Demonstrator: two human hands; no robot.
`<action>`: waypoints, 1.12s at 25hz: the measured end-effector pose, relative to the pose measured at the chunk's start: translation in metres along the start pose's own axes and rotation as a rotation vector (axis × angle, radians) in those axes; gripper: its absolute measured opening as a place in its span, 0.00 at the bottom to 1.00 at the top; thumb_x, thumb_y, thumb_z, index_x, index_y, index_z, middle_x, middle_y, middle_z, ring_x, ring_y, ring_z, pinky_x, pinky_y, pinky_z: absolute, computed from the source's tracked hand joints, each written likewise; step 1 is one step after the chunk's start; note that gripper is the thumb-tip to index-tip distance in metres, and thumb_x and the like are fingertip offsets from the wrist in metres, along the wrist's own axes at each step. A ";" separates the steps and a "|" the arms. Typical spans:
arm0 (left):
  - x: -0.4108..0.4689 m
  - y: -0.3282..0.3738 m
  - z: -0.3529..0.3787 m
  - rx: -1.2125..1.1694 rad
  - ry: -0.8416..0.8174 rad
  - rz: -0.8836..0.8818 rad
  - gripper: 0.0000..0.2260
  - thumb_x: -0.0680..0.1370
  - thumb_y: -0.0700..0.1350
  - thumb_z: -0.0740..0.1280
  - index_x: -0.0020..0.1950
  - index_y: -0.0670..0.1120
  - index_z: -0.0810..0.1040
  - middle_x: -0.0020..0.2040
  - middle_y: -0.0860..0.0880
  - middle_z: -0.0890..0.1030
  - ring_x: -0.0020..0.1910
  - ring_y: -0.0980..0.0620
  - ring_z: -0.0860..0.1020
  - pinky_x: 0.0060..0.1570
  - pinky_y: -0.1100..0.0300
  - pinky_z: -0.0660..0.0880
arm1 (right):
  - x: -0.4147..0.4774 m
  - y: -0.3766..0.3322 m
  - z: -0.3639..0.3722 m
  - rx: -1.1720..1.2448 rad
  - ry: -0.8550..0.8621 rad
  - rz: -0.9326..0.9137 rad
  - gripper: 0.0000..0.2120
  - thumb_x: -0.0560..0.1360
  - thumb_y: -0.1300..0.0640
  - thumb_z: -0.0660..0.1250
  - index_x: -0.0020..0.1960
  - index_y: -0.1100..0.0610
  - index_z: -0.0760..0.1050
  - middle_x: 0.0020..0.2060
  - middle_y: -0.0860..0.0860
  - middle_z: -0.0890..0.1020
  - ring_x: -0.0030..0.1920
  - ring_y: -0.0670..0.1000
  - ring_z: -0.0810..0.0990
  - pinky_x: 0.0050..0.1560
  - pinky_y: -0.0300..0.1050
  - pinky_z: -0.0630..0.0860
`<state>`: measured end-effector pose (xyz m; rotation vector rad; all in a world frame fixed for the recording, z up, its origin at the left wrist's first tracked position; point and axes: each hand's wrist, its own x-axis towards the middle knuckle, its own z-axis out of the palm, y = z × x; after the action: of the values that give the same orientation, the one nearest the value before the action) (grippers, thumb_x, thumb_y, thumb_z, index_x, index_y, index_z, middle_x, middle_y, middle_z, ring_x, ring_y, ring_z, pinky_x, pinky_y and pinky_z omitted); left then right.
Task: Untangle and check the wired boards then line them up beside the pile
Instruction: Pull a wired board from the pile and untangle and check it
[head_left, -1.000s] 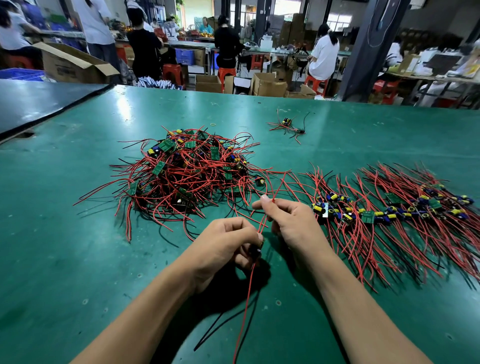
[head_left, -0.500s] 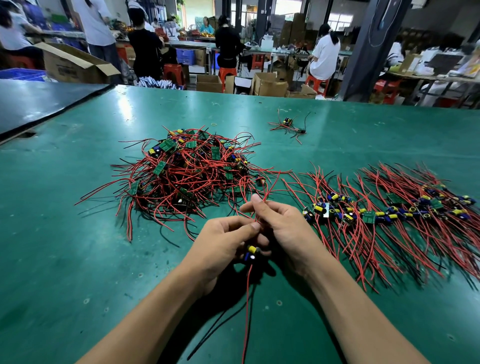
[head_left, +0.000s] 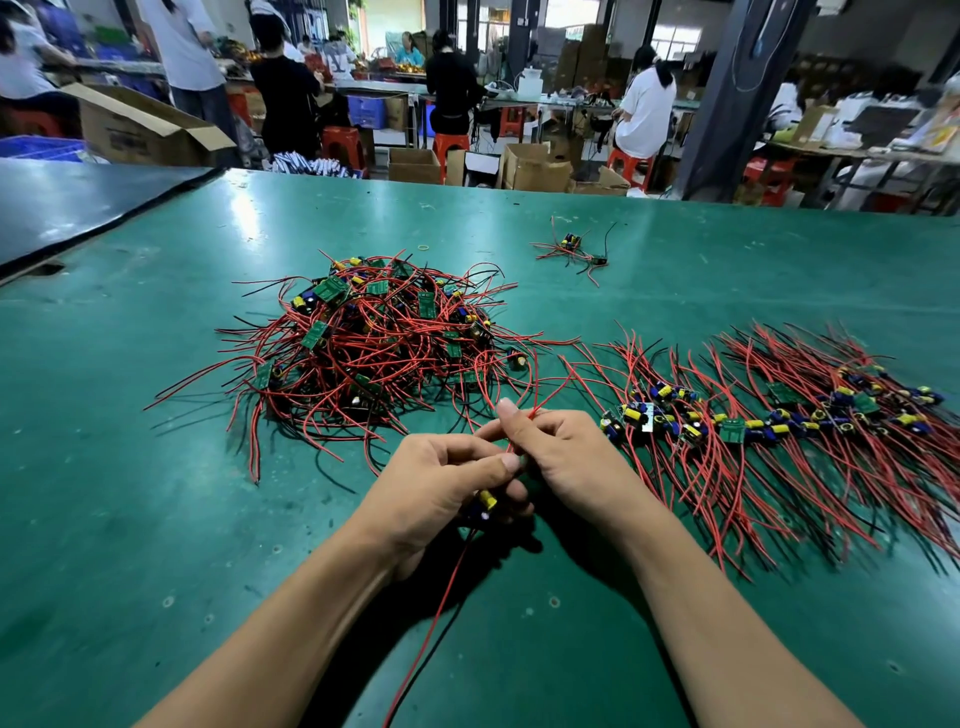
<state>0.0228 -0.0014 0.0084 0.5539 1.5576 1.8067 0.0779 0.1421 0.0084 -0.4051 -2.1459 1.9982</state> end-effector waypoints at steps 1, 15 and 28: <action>0.000 0.000 0.000 -0.005 -0.006 -0.005 0.06 0.74 0.39 0.71 0.37 0.42 0.84 0.35 0.41 0.83 0.31 0.47 0.81 0.30 0.61 0.76 | 0.001 0.000 -0.002 -0.053 0.051 -0.019 0.21 0.79 0.38 0.65 0.43 0.53 0.86 0.29 0.43 0.81 0.29 0.40 0.77 0.35 0.42 0.71; -0.001 0.001 0.004 -0.099 -0.105 -0.050 0.06 0.76 0.40 0.69 0.44 0.41 0.85 0.40 0.38 0.84 0.35 0.44 0.83 0.36 0.57 0.80 | 0.004 -0.014 -0.005 0.369 0.135 0.185 0.30 0.79 0.35 0.58 0.31 0.55 0.81 0.22 0.44 0.74 0.20 0.42 0.60 0.22 0.35 0.53; 0.003 0.000 0.006 -0.208 0.048 -0.038 0.07 0.78 0.39 0.67 0.40 0.40 0.77 0.27 0.46 0.76 0.24 0.49 0.77 0.27 0.62 0.75 | -0.006 -0.008 0.008 0.357 -0.197 0.139 0.22 0.76 0.43 0.68 0.58 0.60 0.82 0.27 0.53 0.78 0.25 0.47 0.77 0.26 0.39 0.75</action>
<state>0.0246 0.0046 0.0092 0.3832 1.3800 1.9365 0.0808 0.1323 0.0162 -0.3183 -1.8444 2.5335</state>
